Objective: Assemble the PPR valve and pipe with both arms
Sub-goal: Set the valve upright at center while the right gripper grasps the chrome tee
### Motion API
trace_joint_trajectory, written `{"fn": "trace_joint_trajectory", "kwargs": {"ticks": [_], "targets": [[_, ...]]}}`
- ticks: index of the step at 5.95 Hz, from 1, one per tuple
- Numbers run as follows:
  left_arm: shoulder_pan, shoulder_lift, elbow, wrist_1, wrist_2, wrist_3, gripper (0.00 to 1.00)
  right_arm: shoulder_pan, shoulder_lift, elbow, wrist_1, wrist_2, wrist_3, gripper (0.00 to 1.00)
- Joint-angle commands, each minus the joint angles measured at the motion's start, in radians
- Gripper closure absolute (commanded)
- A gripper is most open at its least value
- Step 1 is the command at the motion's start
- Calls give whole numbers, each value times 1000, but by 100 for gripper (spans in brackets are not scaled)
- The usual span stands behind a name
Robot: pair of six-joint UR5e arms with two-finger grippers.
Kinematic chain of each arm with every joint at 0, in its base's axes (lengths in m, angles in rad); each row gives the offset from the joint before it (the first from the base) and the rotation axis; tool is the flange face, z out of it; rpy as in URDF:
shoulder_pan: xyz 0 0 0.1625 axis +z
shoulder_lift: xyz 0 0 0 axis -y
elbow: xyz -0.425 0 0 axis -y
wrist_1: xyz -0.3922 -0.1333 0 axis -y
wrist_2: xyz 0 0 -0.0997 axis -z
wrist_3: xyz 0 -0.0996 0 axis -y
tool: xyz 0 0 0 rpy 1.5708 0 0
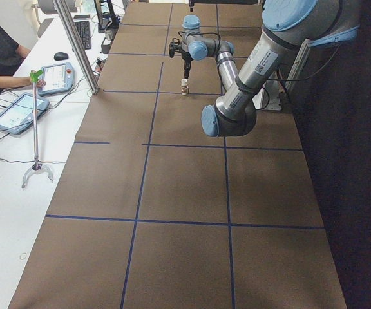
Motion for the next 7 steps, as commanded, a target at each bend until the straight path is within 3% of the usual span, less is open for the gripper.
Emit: {"fn": "trace_joint_trajectory", "kwargs": {"ticks": [1,4,7], "targets": [[-5,45,-47,1,0,0,7,-170,46,-14,45,-117,87,0],[-5,49,-74,8,0,-40,7,-254,89,-121,150,-147,103,1],[-7,102,-113,5,-3,-40,7,-309,144,-190,152,-147,146,2]]}}
